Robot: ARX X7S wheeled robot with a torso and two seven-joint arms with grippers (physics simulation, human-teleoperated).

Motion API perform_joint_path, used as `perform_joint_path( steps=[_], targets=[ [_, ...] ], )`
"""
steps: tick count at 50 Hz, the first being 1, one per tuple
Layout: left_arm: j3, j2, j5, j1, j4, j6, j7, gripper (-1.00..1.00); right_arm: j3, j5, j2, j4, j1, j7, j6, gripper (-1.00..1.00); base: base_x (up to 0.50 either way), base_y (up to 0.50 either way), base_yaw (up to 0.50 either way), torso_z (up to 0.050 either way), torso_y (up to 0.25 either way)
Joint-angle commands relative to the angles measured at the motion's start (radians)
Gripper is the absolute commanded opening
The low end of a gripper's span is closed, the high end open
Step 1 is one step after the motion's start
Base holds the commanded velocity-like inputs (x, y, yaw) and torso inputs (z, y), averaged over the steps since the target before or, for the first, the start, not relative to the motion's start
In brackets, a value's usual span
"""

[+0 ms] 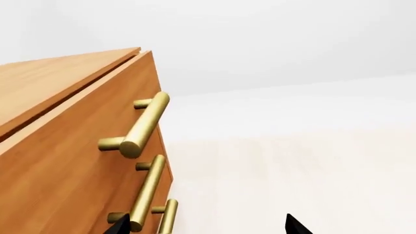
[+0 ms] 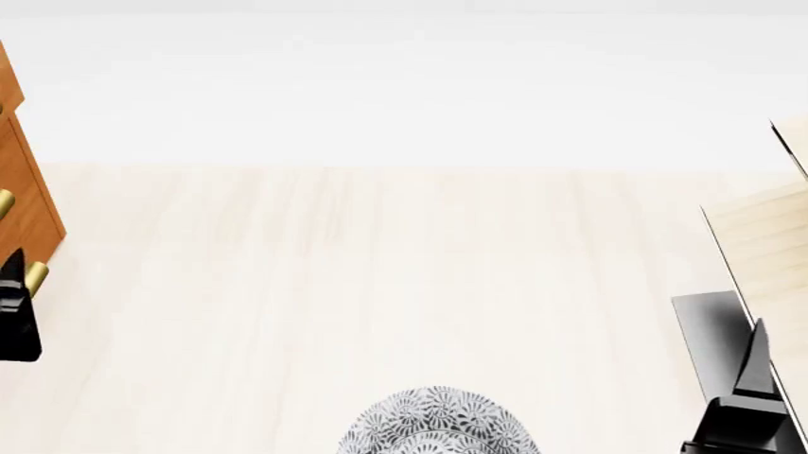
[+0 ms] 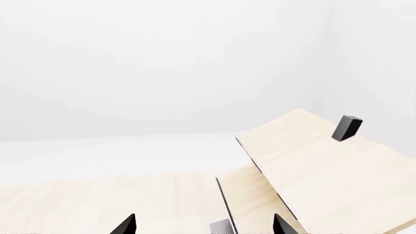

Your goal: Close the top drawer of the cabinet and put the bowl on top of it.

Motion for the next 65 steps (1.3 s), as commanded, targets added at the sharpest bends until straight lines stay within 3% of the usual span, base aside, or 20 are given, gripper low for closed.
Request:
perform_joint_path(
  steps=[1, 14, 65],
  targets=[
    [0.053, -0.004, 0.082, -0.031, -0.133, 0.105, 0.035, 1.00, -0.027, -0.024, -0.001, 0.012, 0.003, -0.002, -0.012, 1.00, 0.00, 0.00, 0.00, 0.000, 0.000],
    [0.008, 0.004, 0.065, -0.055, -0.222, 0.105, 0.036, 1.00, -0.064, -0.055, -0.004, 0.033, 0.007, -0.008, -0.028, 1.00, 0.00, 0.00, 0.00, 0.000, 0.000],
    [0.008, -0.047, 0.108, -0.026, -0.213, 0.147, 0.022, 1.00, -0.085, -0.023, 0.011, 0.024, 0.021, 0.013, -0.030, 1.00, 0.00, 0.00, 0.00, 0.000, 0.000]
  ],
)
